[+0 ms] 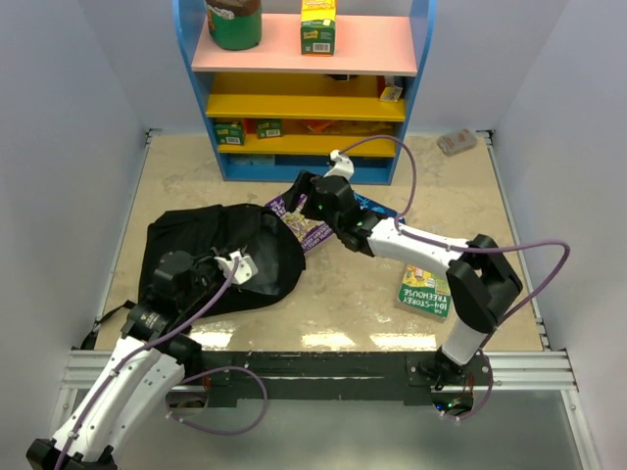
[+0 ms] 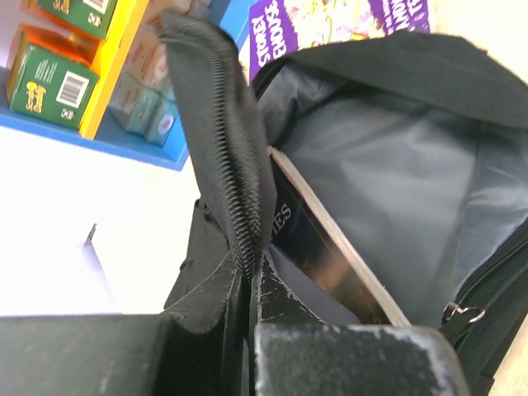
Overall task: Pack the student bag
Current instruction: Move the book to the center of the board.
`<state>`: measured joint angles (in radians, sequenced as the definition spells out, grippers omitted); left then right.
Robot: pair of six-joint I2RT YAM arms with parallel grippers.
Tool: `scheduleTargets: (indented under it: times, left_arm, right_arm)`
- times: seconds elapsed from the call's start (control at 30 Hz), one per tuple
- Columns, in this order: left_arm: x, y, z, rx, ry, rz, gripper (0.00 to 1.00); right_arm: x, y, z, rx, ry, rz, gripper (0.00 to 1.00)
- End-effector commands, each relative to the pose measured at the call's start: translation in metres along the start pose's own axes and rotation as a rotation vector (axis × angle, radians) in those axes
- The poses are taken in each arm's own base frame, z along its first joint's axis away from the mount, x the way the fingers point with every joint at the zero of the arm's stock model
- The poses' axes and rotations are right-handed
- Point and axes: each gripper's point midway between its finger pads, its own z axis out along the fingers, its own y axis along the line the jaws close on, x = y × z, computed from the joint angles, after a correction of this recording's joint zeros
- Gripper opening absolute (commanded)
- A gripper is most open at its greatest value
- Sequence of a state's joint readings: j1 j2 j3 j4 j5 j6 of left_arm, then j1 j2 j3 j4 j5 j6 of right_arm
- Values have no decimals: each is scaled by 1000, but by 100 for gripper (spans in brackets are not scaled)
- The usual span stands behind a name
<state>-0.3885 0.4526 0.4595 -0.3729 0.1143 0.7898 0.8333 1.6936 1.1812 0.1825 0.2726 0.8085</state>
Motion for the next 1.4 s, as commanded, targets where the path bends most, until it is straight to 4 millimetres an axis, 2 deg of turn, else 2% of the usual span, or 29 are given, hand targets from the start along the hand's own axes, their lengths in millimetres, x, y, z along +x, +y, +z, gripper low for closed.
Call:
scheduleTargets:
  times: [0.0,0.07,0.13,0.27,0.3,0.37,0.4,0.43,0.6,0.63,0.67,0.73,0.77,0.87,1.13,1.2,1.27,1.3,1.33,1.37]
  left_arm:
    - [7,11,-13,-75,31,32,0]
    - [6,10,-15,-69,28,26,0]
    - [4,9,-16,-59,25,19,0]
    - [1,6,-17,-44,15,-16,0]
    - [0,6,-16,-43,12,-22,0]
    - [-1,6,-16,-42,6,-42,0]
    - [-3,6,-17,-43,1,-46,0]
    - [-3,6,-17,-42,0,-51,0]
    - [-9,8,-19,-43,-19,-75,0]
    - [-11,9,-20,-44,-24,-81,0]
    - [-14,10,-21,-41,-33,-92,0]
    - [-17,11,-22,-36,-37,-98,0]
    - [-17,10,-22,-36,-37,-101,0]
    - [-18,12,-22,-40,-39,-93,0]
    - [-24,21,-26,-65,-50,-81,0]
    - [-24,21,-28,-70,-52,-75,0]
    - [-21,20,-28,-71,-47,-68,0]
    - [-22,20,-30,-74,-50,-64,0]
    - [-21,20,-30,-77,-49,-60,0]
    - [-22,21,-31,-84,-52,-59,0]
  right_arm:
    - [15,-70,16,231,67,-169,85]
    - [19,-85,26,262,75,-190,85]
    - [10,-88,34,268,53,-228,86]
    - [-6,-77,58,241,19,-314,88]
    - [-10,-72,71,236,12,-343,89]
    - [-10,-77,82,271,19,-374,89]
    - [-20,-68,89,266,-5,-388,89]
    - [-15,-76,97,290,-1,-402,89]
    - [-20,-77,112,278,-47,-425,89]
    - [-17,-82,116,292,-34,-428,89]
    - [-4,-96,120,327,5,-445,89]
    - [-3,-101,126,346,16,-448,89]
    - [7,-111,128,365,52,-458,89]
    - [15,-122,130,386,85,-453,88]
    - [41,-140,131,405,178,-427,87]
    - [53,-145,123,409,215,-424,84]
    - [58,-142,115,397,223,-418,81]
    - [70,-149,108,408,250,-416,78]
    - [73,-141,101,396,254,-415,76]
    - [86,-149,91,406,278,-416,72]
